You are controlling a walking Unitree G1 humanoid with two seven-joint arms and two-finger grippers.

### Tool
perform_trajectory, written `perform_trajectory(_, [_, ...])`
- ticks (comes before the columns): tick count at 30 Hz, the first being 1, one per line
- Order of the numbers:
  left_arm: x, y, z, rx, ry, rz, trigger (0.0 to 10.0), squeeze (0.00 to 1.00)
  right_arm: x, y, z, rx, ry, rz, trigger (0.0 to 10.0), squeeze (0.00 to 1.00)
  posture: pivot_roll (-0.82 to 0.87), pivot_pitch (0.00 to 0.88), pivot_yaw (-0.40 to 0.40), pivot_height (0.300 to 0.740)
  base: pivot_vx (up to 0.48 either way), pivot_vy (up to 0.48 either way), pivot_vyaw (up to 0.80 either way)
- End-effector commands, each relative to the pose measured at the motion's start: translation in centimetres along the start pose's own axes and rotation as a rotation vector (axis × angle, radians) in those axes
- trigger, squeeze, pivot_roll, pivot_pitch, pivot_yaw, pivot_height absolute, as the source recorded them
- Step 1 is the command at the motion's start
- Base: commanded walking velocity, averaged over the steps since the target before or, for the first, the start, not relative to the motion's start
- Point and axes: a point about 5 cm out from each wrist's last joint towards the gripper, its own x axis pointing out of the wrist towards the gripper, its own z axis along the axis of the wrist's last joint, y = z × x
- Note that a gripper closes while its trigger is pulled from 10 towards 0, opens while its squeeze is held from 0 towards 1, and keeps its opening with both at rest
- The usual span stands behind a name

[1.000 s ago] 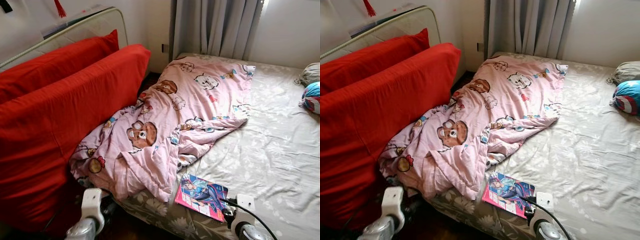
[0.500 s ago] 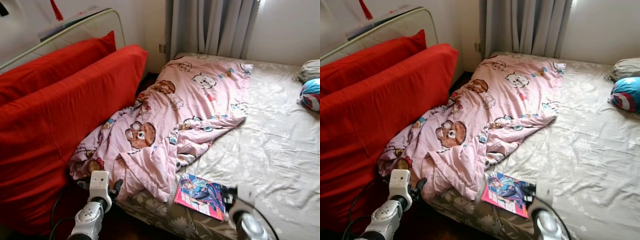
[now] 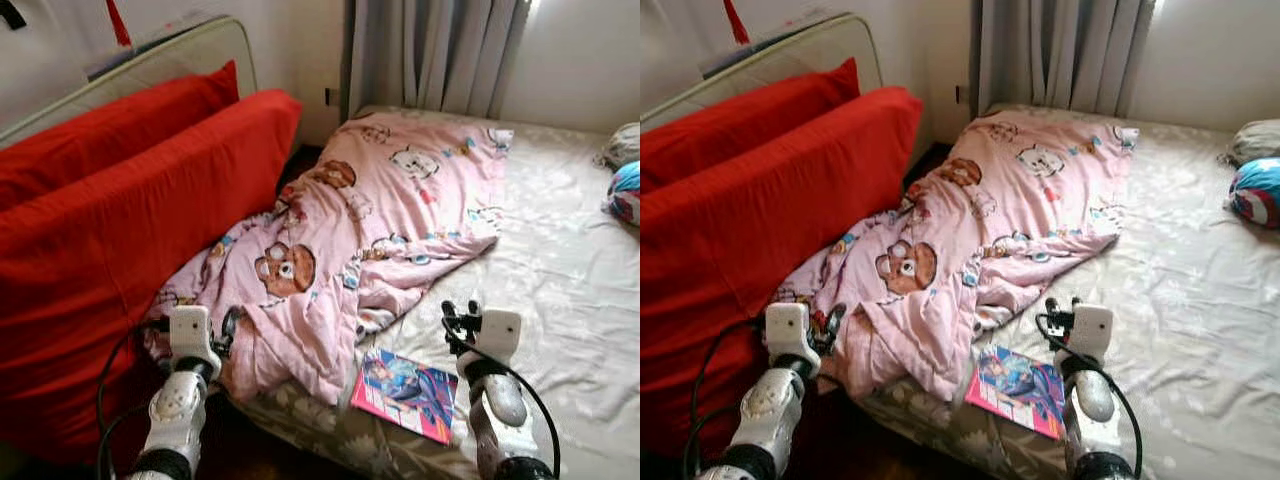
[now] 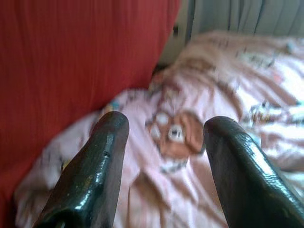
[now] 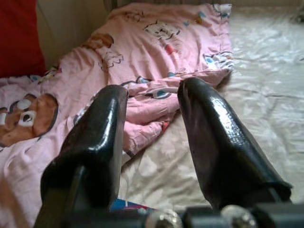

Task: Clean up the room

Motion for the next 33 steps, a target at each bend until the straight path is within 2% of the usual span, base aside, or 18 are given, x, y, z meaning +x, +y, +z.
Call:
perform_trajectory(1, [-0.9, 0.2, -0.4, -0.007, -0.002, 0.013, 10.0, 0.00, -0.4, 0.0, 0.2, -0.004, -0.034, 0.005, 10.0, 0.00, -0.10, 0.000, 0.028, 0.740, 0.000, 0.000, 0.00])
perform_trajectory(6, [-2.7, -0.3, -0.8, 0.004, -0.021, -0.012, 10.0, 0.00, -1.9, -0.4, 0.3, -0.040, -0.070, 0.011, 10.0, 0.00, -0.10, 0.000, 0.020, 0.740, 0.000, 0.000, 0.00])
perform_trajectory(7, [-2.7, -0.3, -0.8, 0.004, -0.021, -0.012, 10.0, 0.00, -1.9, -0.4, 0.3, -0.040, -0.070, 0.011, 10.0, 0.00, -0.10, 0.000, 0.020, 0.740, 0.000, 0.000, 0.00])
perform_trajectory(9, [-3.8, -0.3, -1.0, 0.007, -0.012, -0.013, 10.0, 0.00, -2.8, -0.5, 0.2, -0.049, -0.069, 0.012, 10.0, 0.00, -0.11, 0.000, 0.014, 0.740, 0.000, 0.000, 0.00])
perform_trajectory(14, [-5.8, 0.3, -1.7, 0.016, 0.034, -0.020, 10.0, 0.00, -4.0, -0.5, -0.8, -0.029, -0.008, 0.009, 10.0, 0.00, -0.09, 0.019, -0.012, 0.740, 0.000, 0.000, 0.00])
perform_trajectory(20, [-6.0, -0.1, -1.7, 0.004, 0.038, -0.012, 10.0, 0.00, -3.6, -0.4, -0.7, -0.036, 0.009, 0.021, 10.0, 0.00, -0.08, 0.046, -0.026, 0.740, 0.000, 0.000, 0.00])
perform_trajectory(23, [-6.5, -0.2, -1.4, -0.007, 0.044, -0.016, 10.0, 0.00, -3.7, -0.5, -0.1, -0.023, -0.007, 0.008, 10.0, 0.00, -0.07, 0.053, -0.026, 0.740, 0.000, 0.000, 0.00])
perform_trajectory(26, [-7.5, 0.1, -2.1, -0.016, 0.088, -0.013, 10.0, 0.00, -4.0, -0.1, 0.2, -0.030, -0.009, 0.015, 10.0, 0.00, -0.08, 0.057, -0.027, 0.740, 0.000, 0.000, 0.00])
perform_trajectory(33, [-7.7, 0.0, -1.5, -0.028, 0.095, -0.032, 10.0, 0.00, -4.4, 0.2, 0.0, -0.043, 0.023, -0.008, 10.0, 0.00, -0.05, 0.072, -0.009, 0.740, 0.000, 0.000, 0.00])
